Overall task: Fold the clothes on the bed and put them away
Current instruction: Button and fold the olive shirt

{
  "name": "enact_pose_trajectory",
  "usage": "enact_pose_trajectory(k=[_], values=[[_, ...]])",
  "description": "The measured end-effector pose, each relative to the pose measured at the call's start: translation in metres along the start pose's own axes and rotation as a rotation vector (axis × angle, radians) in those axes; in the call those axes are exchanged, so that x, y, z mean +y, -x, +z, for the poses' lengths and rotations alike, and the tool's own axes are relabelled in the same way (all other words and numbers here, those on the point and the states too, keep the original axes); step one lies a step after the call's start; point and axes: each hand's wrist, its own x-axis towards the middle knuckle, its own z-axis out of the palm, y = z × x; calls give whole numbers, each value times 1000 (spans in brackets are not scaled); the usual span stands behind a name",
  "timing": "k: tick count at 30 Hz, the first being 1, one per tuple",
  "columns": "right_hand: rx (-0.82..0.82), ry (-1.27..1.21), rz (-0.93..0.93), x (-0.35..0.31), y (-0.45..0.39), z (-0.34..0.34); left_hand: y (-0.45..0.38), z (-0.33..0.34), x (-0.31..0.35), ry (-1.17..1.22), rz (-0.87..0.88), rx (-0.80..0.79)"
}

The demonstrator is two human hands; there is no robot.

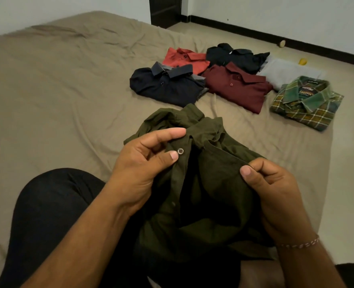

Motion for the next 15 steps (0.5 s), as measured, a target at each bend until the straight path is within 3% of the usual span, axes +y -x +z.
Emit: enact_pose_trajectory(k=[6, 10, 15], values=[[-34, -223, -61, -37, 18, 22, 14, 21, 5, -79, 37, 5], [53, -299, -20, -52, 31, 45, 22, 31, 9, -34, 35, -34], [163, -323, -22, -56, 39, 64, 25, 27, 10, 1, 71, 47]])
